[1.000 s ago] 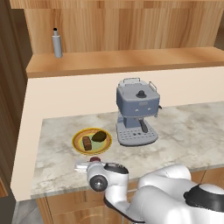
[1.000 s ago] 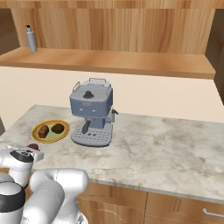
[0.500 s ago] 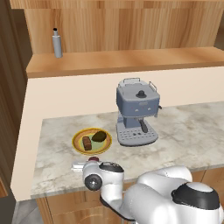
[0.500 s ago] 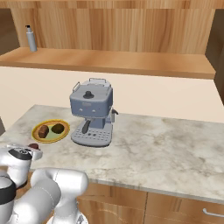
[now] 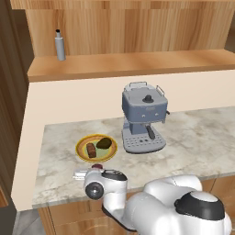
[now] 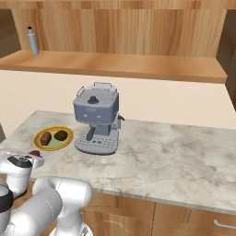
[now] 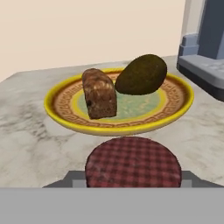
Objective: Pick the avocado and bread from the counter and place them on the plate. Then pick the jam from the cabinet and place it next to the plate. Lastly close the cabinet door.
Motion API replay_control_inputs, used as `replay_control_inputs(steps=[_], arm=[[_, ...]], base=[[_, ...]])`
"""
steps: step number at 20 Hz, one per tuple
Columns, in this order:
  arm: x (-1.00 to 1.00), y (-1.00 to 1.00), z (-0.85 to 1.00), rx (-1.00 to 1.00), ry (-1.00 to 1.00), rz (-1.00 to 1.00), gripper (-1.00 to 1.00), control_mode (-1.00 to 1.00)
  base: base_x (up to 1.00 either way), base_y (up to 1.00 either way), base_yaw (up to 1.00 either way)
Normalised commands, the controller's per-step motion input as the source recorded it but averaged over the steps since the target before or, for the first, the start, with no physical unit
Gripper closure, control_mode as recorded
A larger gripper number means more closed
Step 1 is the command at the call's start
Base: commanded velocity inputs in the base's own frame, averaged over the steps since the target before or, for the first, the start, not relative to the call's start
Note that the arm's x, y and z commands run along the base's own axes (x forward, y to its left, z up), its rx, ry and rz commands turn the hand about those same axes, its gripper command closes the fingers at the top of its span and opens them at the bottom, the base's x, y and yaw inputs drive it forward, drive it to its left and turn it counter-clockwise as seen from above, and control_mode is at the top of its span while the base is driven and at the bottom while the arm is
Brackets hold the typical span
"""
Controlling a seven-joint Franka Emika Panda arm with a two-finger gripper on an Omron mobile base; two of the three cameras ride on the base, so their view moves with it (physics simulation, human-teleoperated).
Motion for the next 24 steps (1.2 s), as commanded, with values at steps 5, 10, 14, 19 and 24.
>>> replay_control_inputs(steps=[5, 10, 14, 19, 24], arm=[[0.0, -0.02, -0.01, 0.0, -0.02, 0.0, -1.0, -1.0], [-0.1, 0.0, 0.0, 0.01, -0.01, 0.0, -1.0, -1.0], [-0.14, -0.01, 0.0, 0.0, 0.0, 0.0, -1.0, -1.0], [-0.51, -0.02, 0.11, 0.08, 0.0, 0.0, -1.0, -1.0], [-0.58, 0.0, 0.5, 0.13, 0.0, 0.0, -1.0, -1.0]], base=[[0.0, 0.0, 0.0], [0.0, 0.0, 0.0], [0.0, 0.0, 0.0], [0.0, 0.0, 0.0], [0.0, 0.0, 0.0]])
